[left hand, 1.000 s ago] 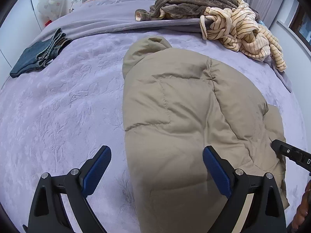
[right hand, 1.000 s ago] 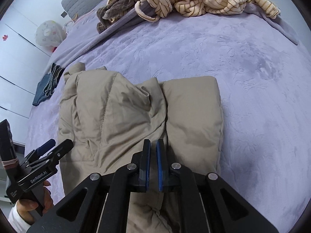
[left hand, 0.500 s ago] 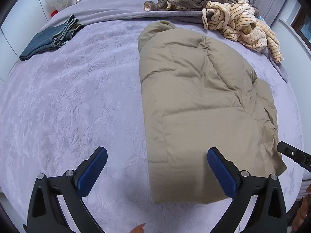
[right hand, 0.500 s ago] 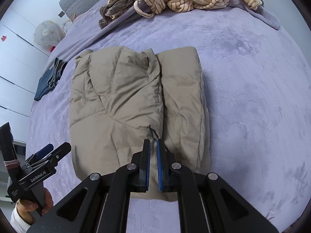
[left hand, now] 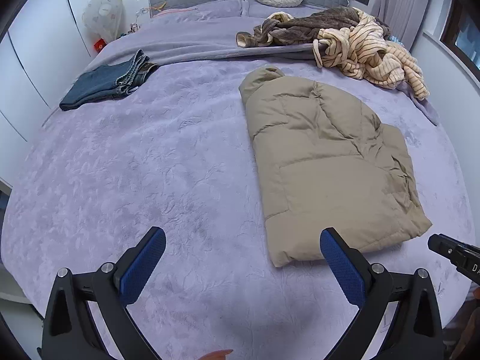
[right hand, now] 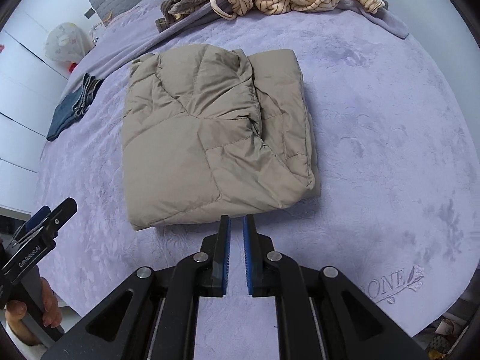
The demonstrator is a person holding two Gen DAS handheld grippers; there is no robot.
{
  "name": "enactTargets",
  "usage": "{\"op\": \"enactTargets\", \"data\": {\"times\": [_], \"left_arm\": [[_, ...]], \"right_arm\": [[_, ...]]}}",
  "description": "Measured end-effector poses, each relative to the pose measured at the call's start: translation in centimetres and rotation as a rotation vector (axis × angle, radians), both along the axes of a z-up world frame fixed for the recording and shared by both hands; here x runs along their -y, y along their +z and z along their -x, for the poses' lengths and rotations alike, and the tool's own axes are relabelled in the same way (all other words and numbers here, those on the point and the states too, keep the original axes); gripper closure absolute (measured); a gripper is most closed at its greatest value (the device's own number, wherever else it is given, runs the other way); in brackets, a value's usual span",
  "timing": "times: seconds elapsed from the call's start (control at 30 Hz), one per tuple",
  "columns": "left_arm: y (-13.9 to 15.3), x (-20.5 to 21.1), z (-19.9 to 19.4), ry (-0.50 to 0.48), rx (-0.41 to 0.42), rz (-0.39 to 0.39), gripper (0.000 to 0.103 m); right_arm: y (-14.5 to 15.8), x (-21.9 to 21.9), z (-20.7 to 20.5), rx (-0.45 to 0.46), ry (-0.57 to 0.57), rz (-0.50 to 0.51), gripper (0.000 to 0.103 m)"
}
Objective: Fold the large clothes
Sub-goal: 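Open the right gripper and pull both grippers back from the bundle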
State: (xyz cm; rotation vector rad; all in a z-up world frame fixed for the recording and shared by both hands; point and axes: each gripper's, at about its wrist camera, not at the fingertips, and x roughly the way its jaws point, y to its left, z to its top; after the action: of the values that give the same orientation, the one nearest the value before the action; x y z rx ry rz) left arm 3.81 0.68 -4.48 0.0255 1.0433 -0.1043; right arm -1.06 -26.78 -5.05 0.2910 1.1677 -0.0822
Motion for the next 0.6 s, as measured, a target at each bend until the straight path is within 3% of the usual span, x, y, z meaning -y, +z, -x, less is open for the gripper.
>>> {"op": "enactTargets", "data": {"times": [0.03, 0.07, 0.3, 0.47, 0.6], "left_arm": [[0.5, -0.1, 0.4, 0.000, 0.002, -0.002, 0.000], [0.9, -0.2, 0.8, 0.000, 0.007, -0.008, 0.000], [3.1, 0.0, 3.1, 0.025, 0.021, -0.006, 0.000], [5.2, 0.4, 5.2, 0.050, 0.050, 0.018, 0.000], [6.6, 0.6, 6.5, 0.058, 0.072, 0.032, 0.000]], "right_arm": [[0.7, -0.2, 0.4, 0.020, 0.000, 0.015, 0.041], [1.4, -0.5, 0.7, 0.046, 0.004, 0.029, 0.033], [4.9, -1.5, 1.8, 0.117, 0.060, 0.106, 0.030], [7.4, -1.3, 3.1, 0.183, 0.063, 0.121, 0.001], [8.8, -1.0, 3.8, 0.223, 0.051, 0.143, 0.000]]}}
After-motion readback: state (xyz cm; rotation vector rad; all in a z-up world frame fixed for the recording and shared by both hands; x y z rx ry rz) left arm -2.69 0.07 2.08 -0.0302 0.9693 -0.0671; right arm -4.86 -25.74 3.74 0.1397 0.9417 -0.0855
